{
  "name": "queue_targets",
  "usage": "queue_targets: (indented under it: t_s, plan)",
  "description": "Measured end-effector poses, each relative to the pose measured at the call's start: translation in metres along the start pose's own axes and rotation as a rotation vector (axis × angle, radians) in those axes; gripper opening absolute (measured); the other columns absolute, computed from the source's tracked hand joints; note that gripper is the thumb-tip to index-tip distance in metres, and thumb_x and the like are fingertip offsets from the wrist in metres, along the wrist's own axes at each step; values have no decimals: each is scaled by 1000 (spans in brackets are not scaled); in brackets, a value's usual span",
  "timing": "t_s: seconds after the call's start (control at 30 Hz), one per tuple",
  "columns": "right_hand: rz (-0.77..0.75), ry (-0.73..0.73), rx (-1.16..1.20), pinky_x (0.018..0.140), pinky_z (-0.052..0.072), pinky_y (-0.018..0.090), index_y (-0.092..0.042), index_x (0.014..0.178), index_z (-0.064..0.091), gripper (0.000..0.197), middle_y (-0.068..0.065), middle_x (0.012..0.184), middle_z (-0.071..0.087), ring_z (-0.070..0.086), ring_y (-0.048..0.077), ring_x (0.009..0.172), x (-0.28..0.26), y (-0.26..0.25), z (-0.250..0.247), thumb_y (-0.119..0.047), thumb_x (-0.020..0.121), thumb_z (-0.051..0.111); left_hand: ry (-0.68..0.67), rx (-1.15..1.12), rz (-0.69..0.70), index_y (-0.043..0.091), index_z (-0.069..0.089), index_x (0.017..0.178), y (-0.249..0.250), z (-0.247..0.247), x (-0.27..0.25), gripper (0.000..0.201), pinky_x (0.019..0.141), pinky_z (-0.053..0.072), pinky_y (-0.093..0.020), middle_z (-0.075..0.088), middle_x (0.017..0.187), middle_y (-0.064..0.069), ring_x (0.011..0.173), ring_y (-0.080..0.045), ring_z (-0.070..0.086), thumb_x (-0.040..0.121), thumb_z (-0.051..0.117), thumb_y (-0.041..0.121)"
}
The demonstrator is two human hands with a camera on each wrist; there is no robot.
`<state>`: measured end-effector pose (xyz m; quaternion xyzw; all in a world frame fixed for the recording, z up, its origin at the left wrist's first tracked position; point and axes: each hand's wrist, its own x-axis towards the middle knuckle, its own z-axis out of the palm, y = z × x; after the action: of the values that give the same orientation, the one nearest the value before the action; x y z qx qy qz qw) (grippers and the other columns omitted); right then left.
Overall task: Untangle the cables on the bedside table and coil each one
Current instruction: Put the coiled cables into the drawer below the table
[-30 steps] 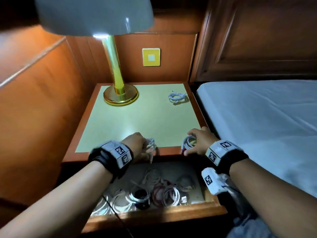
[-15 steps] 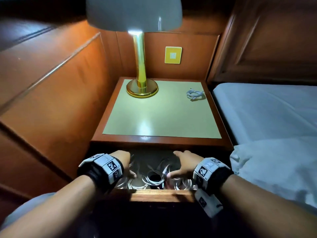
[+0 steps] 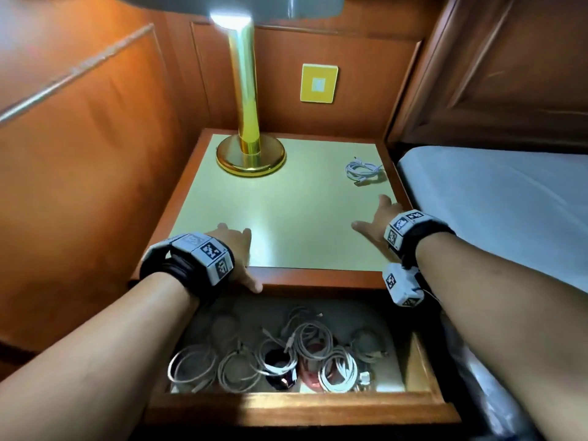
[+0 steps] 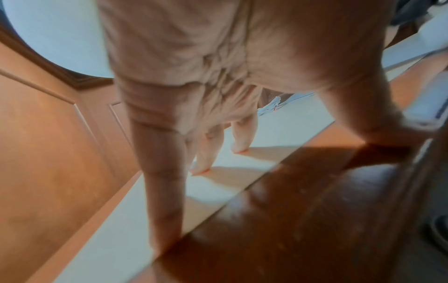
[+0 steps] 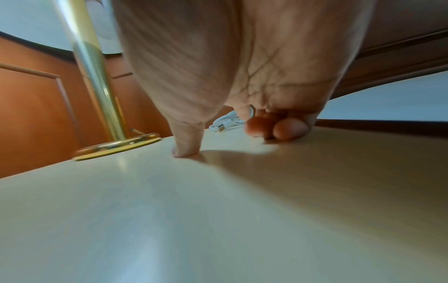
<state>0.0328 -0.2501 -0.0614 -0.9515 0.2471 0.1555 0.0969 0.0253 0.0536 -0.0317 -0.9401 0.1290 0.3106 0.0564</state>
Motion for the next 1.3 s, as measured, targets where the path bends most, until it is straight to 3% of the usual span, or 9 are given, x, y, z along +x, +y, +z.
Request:
queue_targets:
  t_s: [0.17, 0.37, 0.47, 0.57, 0.67, 0.87, 0.97, 1.17, 1.3]
  plan:
    - [-74, 48, 66, 121, 21, 47, -19, 155, -21, 123, 10, 167, 4, 17, 34, 151, 53, -23, -17, -61, 83, 69, -43, 54, -28, 17, 20, 152, 6, -8, 14, 117, 104, 46, -48, 37, 147, -15, 134, -32, 41, 64, 83, 63]
    - [-148, 52, 17, 112, 31, 38, -14, 158, 15, 96, 9, 162, 29, 33, 32, 144, 81, -31, -32, -60, 89, 62, -49, 62, -39, 20, 5, 157, 3, -5, 23, 133, 112, 38, -53, 5, 162, -25, 142, -40, 36, 61, 86, 62]
    - [-120, 17, 104, 92, 41, 34, -16, 153, 28, 81, 16, 141, 55, 56, 32, 117, 69, -32, -27, -49, 90, 66, -45, 51, -29, 20, 5, 158, 3, -5, 19, 131, 115, 33, -54, -2, 164, -25, 147, -40, 28, 63, 86, 60]
    - [-187, 25, 119, 74, 43, 28, -17, 107, 63, 31, 13, 107, 70, 60, 25, 81, 42, -21, -15, -43, 89, 66, -8, 20, 12, 18, 17, 156, 3, -4, 12, 117, 116, 32, -51, 8, 164, -22, 145, -39, 30, 68, 84, 57]
    - [-191, -16, 125, 63, 40, 28, -15, 76, 57, 27, 10, 92, 66, 58, 24, 74, -7, -10, -3, -35, 91, 65, 58, -63, 48, 20, 27, 153, -2, 12, -1, 97, 115, 35, -50, 14, 163, -16, 145, -41, 28, 78, 77, 56]
    - [-406, -217, 73, 81, 42, 29, -10, 120, 59, 39, 8, 113, 64, 61, 27, 104, -130, 2, 35, -36, 93, 68, 238, -81, 102, 24, 31, 151, -10, 75, -38, 68, 113, 37, -46, 26, 160, -9, 143, -34, 31, 95, 57, 52]
    - [-499, -250, 92, 73, 33, 24, -18, 109, 57, 26, -1, 101, 58, 54, 16, 92, -177, 13, 64, -31, 91, 70, 268, -219, 158, 24, 44, 148, -9, 100, -72, 67, 115, 35, -33, 46, 153, -1, 138, -21, 45, 91, 60, 57]
    - [-389, -238, 54, 96, 45, 28, -24, 137, 50, 54, 5, 129, 63, 59, 23, 119, -218, 22, 104, -36, 89, 70, 182, -202, 184, 30, 50, 142, 9, 151, -113, 72, 111, 39, -31, 54, 144, 2, 131, -20, 53, 80, 73, 56]
    - [-361, -227, -28, 84, 48, 30, -25, 95, 59, 28, 3, 105, 69, 64, 23, 104, -231, 34, 110, -49, 85, 69, 142, -107, 133, 29, 28, 153, 14, 165, -118, 103, 112, 38, -37, 39, 150, -4, 135, -27, 46, 70, 80, 59]
